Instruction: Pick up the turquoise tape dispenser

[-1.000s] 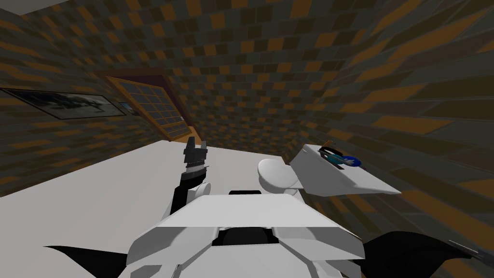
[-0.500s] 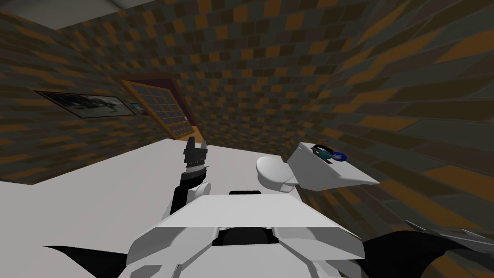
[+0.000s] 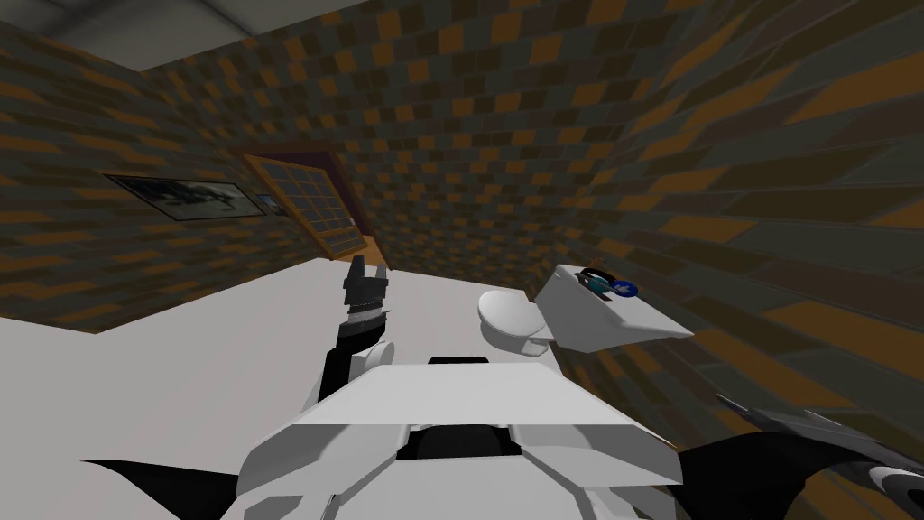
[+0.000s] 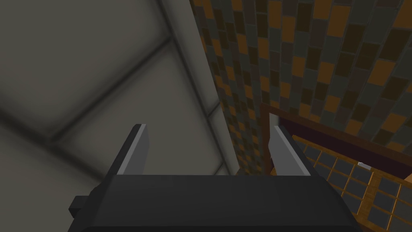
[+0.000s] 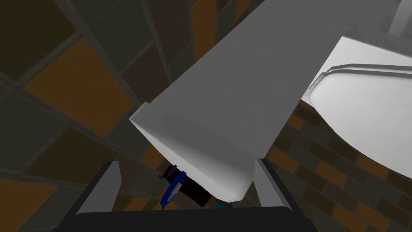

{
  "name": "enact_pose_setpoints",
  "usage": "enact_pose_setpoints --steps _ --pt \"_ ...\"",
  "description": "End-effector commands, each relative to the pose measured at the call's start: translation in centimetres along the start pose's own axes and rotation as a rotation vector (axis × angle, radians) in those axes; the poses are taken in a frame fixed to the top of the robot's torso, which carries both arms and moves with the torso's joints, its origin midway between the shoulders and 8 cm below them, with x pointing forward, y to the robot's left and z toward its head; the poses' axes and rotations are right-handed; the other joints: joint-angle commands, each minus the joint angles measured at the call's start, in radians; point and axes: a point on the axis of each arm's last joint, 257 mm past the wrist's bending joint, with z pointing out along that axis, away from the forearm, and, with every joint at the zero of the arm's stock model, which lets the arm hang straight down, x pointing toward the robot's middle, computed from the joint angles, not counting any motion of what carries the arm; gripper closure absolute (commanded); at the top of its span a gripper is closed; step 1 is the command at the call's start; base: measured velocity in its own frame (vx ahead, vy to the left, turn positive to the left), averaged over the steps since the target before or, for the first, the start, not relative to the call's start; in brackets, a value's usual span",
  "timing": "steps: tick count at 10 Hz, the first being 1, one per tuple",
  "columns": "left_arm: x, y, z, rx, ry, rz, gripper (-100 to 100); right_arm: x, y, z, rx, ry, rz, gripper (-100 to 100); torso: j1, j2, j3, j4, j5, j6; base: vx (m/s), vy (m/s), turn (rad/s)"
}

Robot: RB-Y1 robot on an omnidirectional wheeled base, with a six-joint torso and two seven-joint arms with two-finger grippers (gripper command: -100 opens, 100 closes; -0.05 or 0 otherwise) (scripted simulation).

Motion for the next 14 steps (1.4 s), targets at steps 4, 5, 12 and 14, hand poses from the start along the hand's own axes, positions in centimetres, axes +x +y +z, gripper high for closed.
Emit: enact_pose_setpoints --steps 4,5,12,14 --pt "0.0 0.0 0.0 0.000 0.000 0.000 0 -2.8 4.0 2.6 -0.009 -0.117 0.099 -100 -0.001 -0.003 -0.002 -0.001 0.000 0.000 -0.087 -0.069 0.047" --pt "0.0 0.0 0.0 0.000 0.000 0.000 0 -3.5 4.4 3.0 -0.010 -0.132 0.109 -100 -0.004 0.000 0.000 0.000 -0.001 -0.001 -0.106 -0.098 0.047" --pt "0.0 0.0 0.0 0.000 0.000 0.000 0 -7.6 9.5 5.5 -0.035 -0.257 0.220 -100 -0.001 -0.003 -0.002 -0.001 0.000 0.000 -0.050 -0.053 0.036" --pt "0.0 0.0 0.0 0.000 0.000 0.000 0 -8.6 9.7 5.9 -0.037 -0.273 0.226 -100 -0.002 -0.004 -0.002 -0.001 0.000 0.000 -0.039 -0.054 0.012"
